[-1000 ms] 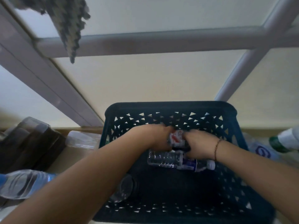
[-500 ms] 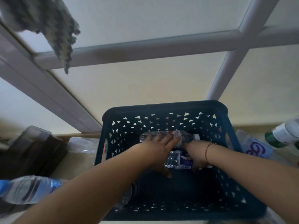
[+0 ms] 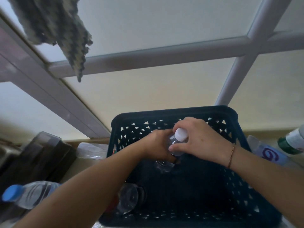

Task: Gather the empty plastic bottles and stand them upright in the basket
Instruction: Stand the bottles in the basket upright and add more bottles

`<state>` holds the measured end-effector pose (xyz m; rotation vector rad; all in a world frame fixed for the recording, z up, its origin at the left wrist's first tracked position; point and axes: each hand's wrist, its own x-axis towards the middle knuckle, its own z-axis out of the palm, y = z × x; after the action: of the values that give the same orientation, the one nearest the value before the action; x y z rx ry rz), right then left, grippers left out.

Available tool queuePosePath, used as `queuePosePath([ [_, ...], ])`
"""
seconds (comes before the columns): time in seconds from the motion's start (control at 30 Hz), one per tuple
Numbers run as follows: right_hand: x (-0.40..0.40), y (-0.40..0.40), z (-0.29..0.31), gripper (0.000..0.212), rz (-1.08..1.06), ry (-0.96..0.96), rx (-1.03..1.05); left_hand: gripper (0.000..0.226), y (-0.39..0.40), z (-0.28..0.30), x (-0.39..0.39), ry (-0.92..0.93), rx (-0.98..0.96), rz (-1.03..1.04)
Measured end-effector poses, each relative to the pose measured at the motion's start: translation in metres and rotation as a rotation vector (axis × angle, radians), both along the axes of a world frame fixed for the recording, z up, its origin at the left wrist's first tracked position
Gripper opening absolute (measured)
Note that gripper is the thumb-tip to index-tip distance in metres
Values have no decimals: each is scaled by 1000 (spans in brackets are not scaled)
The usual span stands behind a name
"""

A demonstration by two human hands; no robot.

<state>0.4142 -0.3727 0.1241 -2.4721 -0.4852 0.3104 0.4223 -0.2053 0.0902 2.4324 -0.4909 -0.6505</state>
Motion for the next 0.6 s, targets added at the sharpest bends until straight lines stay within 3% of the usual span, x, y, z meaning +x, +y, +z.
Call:
queuePosePath([
  [0.33, 1, 50, -8, 36, 78, -3, 286, 39, 53, 35, 0, 30, 76, 32],
  [0.47, 9, 90, -10, 32, 96, -45, 344, 70, 89, 51, -15, -207, 12, 222],
  [0.6, 12, 119, -14, 29, 114, -115, 368, 78, 106, 48, -28, -419, 55, 211],
])
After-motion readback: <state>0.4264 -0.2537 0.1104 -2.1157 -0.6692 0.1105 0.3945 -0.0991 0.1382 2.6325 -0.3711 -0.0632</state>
